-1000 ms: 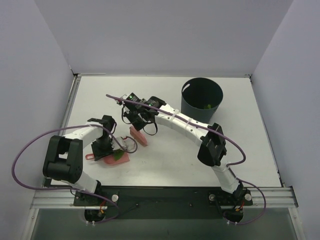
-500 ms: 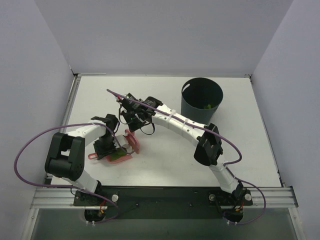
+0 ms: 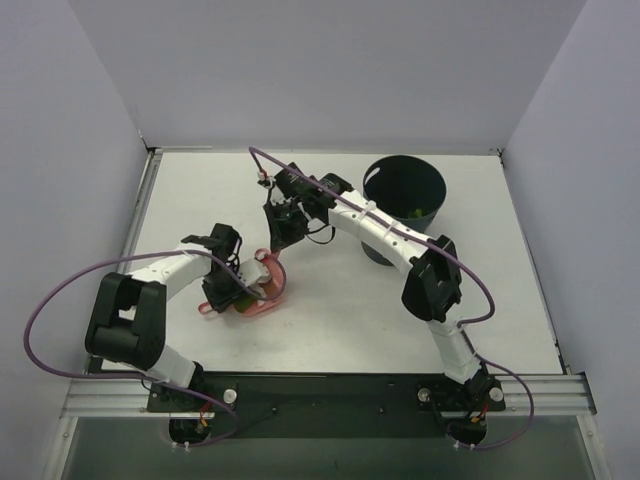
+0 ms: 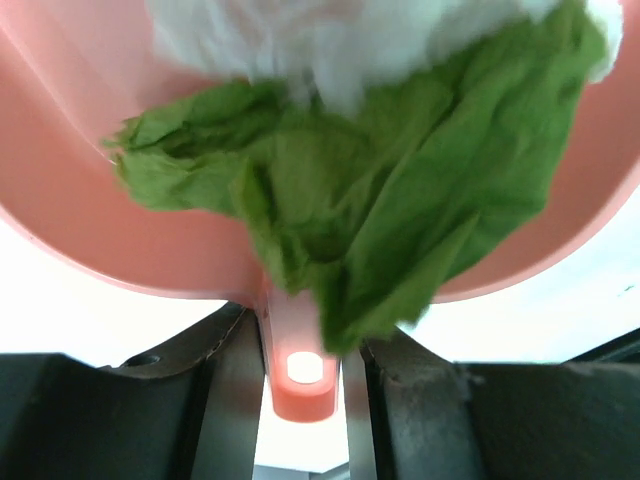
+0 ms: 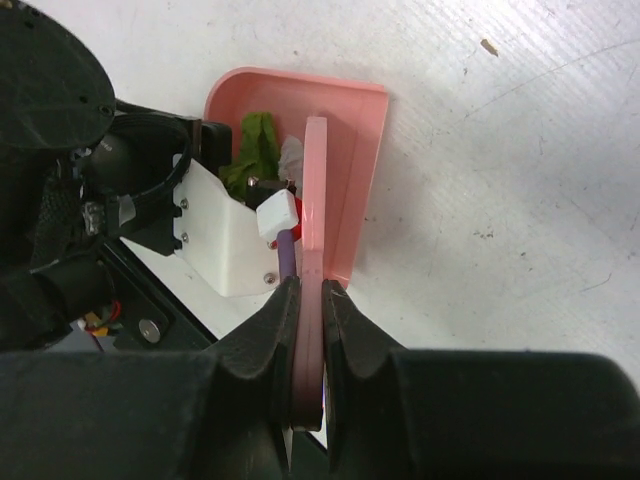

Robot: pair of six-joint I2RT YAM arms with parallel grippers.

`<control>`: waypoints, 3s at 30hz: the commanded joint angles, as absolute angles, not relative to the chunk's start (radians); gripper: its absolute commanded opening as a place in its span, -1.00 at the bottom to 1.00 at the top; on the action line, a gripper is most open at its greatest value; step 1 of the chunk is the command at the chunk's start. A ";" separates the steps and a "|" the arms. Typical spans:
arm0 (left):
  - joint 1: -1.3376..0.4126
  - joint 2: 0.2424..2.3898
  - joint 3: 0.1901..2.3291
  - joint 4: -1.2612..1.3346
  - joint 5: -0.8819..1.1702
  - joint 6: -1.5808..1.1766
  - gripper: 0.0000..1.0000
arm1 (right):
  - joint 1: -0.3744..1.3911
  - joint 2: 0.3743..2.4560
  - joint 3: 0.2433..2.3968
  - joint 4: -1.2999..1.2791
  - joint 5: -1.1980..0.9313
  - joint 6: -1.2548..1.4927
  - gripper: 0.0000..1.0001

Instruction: Sweep away the paper scraps from the table

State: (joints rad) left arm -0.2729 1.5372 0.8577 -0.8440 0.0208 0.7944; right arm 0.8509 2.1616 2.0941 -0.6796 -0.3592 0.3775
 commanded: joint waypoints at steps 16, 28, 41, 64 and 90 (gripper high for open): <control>-0.282 1.453 0.870 -0.617 0.267 0.739 -1.00 | 0.848 1.838 2.019 -0.712 -0.101 -0.067 -1.00; -0.293 1.506 1.127 -0.683 0.229 0.595 -1.00 | 0.828 1.609 1.926 -0.747 -0.041 -0.206 -1.00; -0.459 1.725 1.648 -0.900 0.081 0.477 -1.00 | 0.616 1.132 1.245 -0.901 -0.255 -0.163 -1.00; -0.658 2.223 2.666 -1.169 -0.222 0.483 -1.00 | 0.020 1.040 1.016 -0.851 -0.147 0.133 -1.00; -0.845 2.345 2.692 -0.655 -0.465 0.833 -1.00 | -0.044 1.023 0.982 -0.825 -0.181 0.153 -1.00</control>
